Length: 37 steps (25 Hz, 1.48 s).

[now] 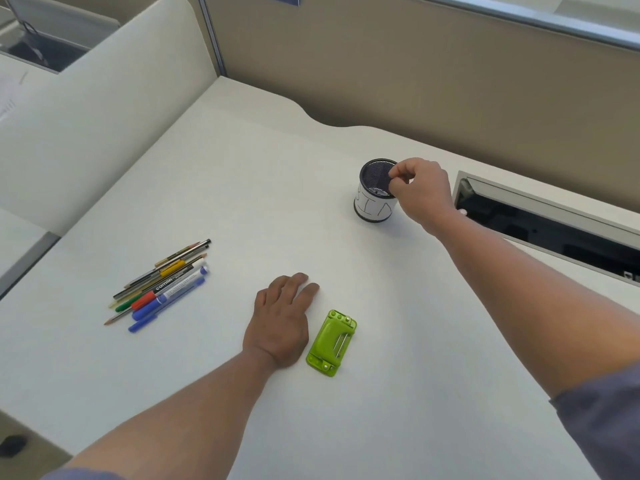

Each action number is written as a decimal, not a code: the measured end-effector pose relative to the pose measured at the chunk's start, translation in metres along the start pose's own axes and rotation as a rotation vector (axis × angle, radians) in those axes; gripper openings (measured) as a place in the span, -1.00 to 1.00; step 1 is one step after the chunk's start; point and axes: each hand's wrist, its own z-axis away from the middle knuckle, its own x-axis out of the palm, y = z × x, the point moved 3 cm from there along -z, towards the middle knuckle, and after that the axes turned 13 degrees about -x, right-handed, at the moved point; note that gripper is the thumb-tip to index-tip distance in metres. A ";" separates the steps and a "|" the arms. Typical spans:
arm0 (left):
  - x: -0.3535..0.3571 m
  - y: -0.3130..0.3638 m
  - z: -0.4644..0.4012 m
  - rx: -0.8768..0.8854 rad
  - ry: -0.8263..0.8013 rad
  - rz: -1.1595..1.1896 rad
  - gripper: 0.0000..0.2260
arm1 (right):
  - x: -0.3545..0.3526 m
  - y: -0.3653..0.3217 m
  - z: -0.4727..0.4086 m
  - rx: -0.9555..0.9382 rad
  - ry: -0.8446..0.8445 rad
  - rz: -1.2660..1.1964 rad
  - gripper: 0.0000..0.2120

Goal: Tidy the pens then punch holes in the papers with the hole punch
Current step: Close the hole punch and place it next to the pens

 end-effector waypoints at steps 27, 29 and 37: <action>-0.020 0.009 0.062 0.184 0.113 0.473 -0.68 | 0.074 -0.008 0.210 -0.133 -0.541 0.055 -0.65; -0.019 0.016 0.070 0.146 0.067 0.497 -0.73 | 0.070 -0.009 0.216 -0.117 -0.539 0.059 -0.66; -0.026 0.091 0.033 0.062 -0.162 0.699 -0.84 | -0.006 0.022 0.225 0.053 -0.239 0.126 -0.71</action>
